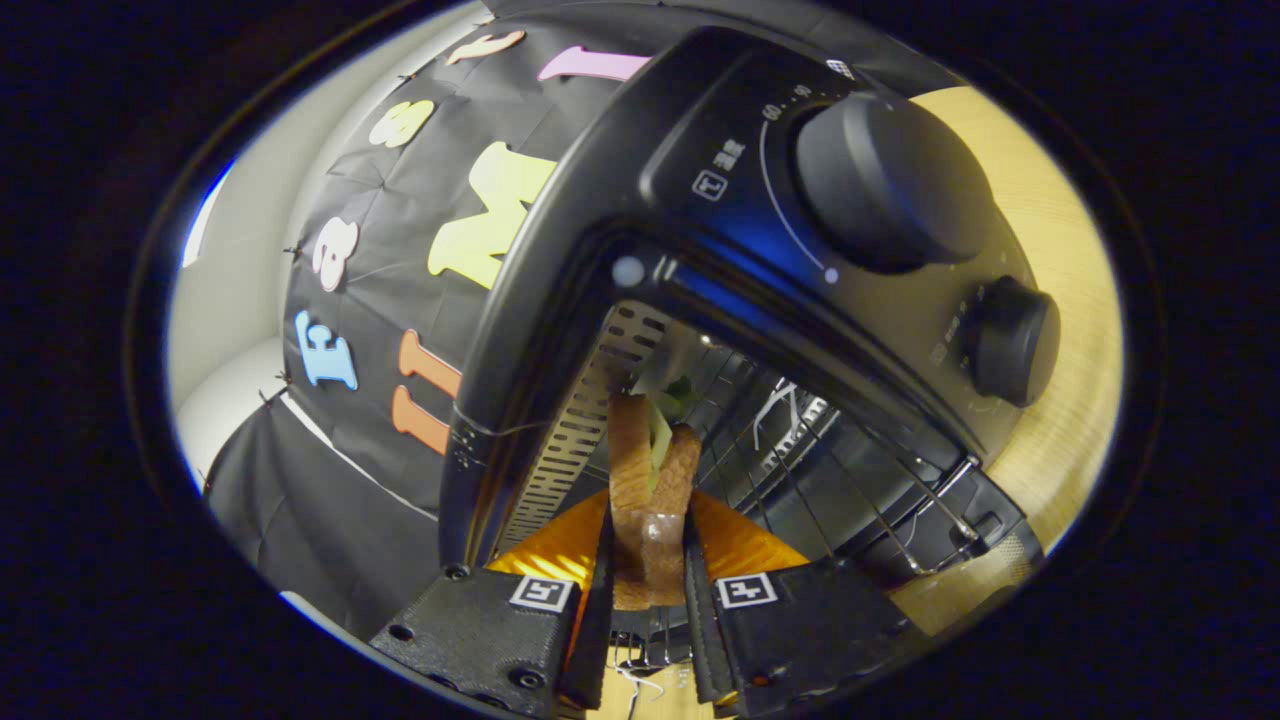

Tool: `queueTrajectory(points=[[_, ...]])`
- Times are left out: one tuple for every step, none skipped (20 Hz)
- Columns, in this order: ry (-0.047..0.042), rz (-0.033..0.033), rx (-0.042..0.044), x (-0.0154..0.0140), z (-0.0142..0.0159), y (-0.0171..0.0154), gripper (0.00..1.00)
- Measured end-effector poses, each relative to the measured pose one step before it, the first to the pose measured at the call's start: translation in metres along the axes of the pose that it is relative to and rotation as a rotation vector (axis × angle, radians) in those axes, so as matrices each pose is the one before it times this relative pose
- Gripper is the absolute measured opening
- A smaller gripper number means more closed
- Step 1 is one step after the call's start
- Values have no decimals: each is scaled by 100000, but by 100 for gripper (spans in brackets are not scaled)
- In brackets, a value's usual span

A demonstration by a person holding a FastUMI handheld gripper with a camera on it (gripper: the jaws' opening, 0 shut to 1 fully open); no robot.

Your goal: Open the toaster oven, put the food inside, and close the toaster oven door.

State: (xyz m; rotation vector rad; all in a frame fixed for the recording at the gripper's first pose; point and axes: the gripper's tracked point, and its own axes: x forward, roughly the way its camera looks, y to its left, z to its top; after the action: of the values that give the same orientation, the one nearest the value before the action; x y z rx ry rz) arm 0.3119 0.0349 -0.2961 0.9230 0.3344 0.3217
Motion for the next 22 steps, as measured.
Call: queueTrajectory(points=[[1650,-497,-970,-214,-392,-44,39],[35,-907,-415,-82,98,-154,39],[1974,-311,886,-267,-263,32,39],[-116,185,2127,-179,278,111,40],[1848,-933,803,156,-381,82,40],[1641,-1790,-306,-19,-279,-98,39],[1558,-2192,-1115,107,-342,-144,40],[1444,-3625,-1849,-60,-494,-404,41],[1077,-1789,-4218,235,-325,110,48],[1671,205,-4431,71,-413,405,56],[1508,-746,-4576,-227,-107,589,63],[197,-4005,-5202,-48,-172,-158,71],[-471,-3315,-5516,-142,115,-130,78],[88,-3321,-5167,-42,-31,-173,86],[845,-3383,-4246,-307,-138,-227,93],[822,-2499,-3169,-213,-195,-375,100],[1068,-1923,-3706,-368,-576,8,100],[1347,-2341,-5778,-220,-398,-177,100],[1568,-3468,-8642,-8,-560,-153,100],[4280,-4243,-10501,-117,-731,-399,100],[4658,-3386,-10404,31,-550,-382,100],[4449,-2542,-7328,-393,-920,173,100]])
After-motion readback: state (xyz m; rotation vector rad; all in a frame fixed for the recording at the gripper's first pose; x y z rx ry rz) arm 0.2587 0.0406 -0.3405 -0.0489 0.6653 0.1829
